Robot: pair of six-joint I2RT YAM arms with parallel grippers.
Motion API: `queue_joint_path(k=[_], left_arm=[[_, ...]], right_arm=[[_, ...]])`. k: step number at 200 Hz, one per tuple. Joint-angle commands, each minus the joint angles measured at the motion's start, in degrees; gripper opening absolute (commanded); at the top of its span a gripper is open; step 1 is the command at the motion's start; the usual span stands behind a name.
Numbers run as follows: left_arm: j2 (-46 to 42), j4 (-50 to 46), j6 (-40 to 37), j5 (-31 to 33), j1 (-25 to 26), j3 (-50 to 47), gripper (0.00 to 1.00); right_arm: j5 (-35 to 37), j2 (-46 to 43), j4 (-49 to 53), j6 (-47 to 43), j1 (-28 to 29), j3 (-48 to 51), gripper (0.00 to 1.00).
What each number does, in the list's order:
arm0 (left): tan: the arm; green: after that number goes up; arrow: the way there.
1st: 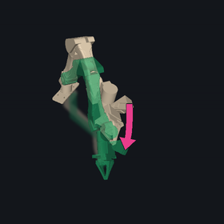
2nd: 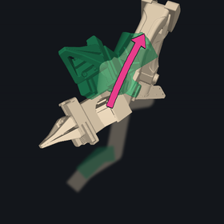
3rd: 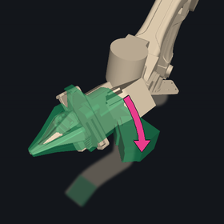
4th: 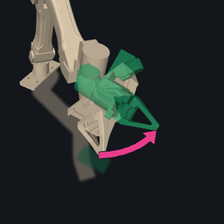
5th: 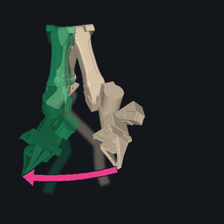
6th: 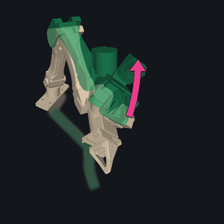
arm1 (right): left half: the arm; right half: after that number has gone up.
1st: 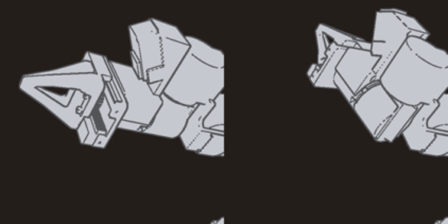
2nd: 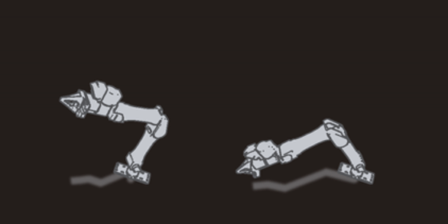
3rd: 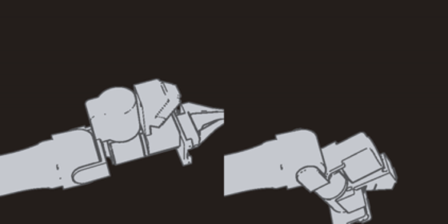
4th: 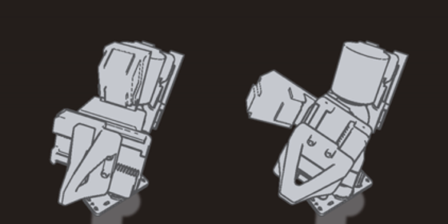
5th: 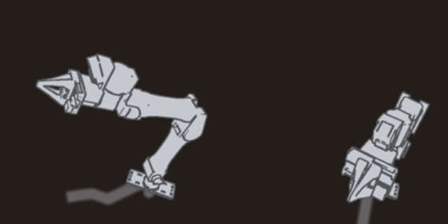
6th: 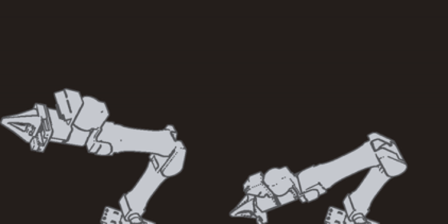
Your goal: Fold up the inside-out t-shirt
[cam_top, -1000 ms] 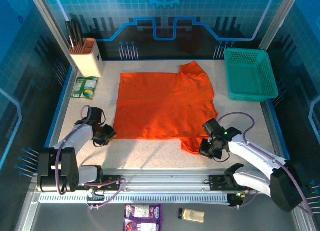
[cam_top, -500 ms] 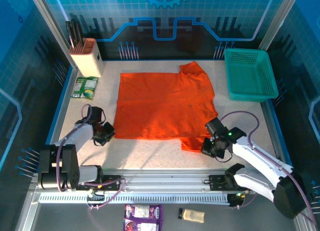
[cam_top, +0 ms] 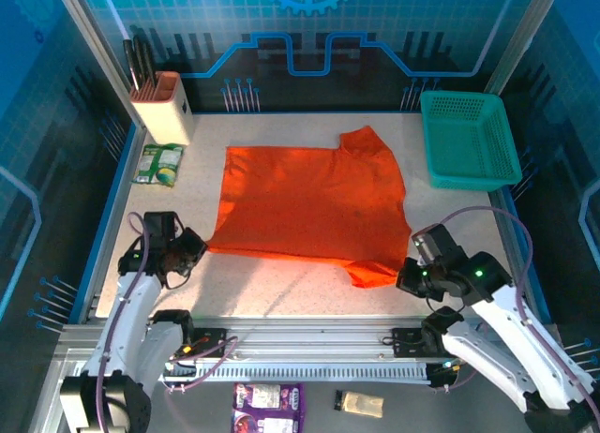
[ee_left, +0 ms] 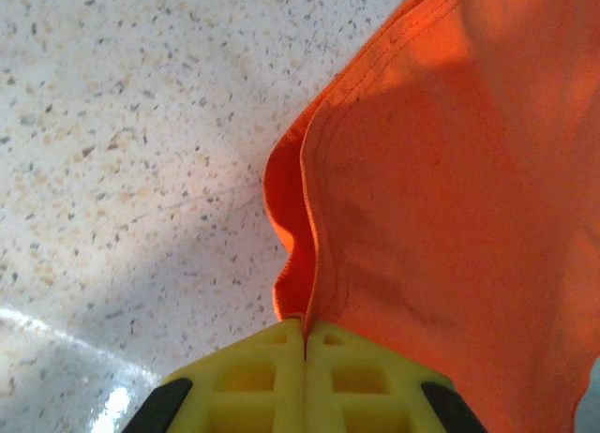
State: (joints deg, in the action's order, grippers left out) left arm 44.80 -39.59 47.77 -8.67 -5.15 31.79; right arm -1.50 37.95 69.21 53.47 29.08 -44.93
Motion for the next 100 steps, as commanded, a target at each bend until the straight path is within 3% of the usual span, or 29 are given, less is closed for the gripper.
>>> queue_joint_path(k=[1, 46, 100], left_arm=[[-0.4, -3.6, 1.5, -2.0, -0.7, 1.8, 0.00], [9.0, 1.1, -2.4, -3.6, -0.7, 7.3, 0.00], [26.1, 6.8, -7.5, -3.2, -0.7, 15.7, 0.00]], right_arm=[[0.6, 0.5, 3.0, -1.6, -0.5, -3.9, 0.00], [3.8, 12.1, -5.7, -6.4, -2.3, -9.0, 0.00], [2.4, 28.5, -16.9, -14.1, -10.3, -14.3, 0.00]])
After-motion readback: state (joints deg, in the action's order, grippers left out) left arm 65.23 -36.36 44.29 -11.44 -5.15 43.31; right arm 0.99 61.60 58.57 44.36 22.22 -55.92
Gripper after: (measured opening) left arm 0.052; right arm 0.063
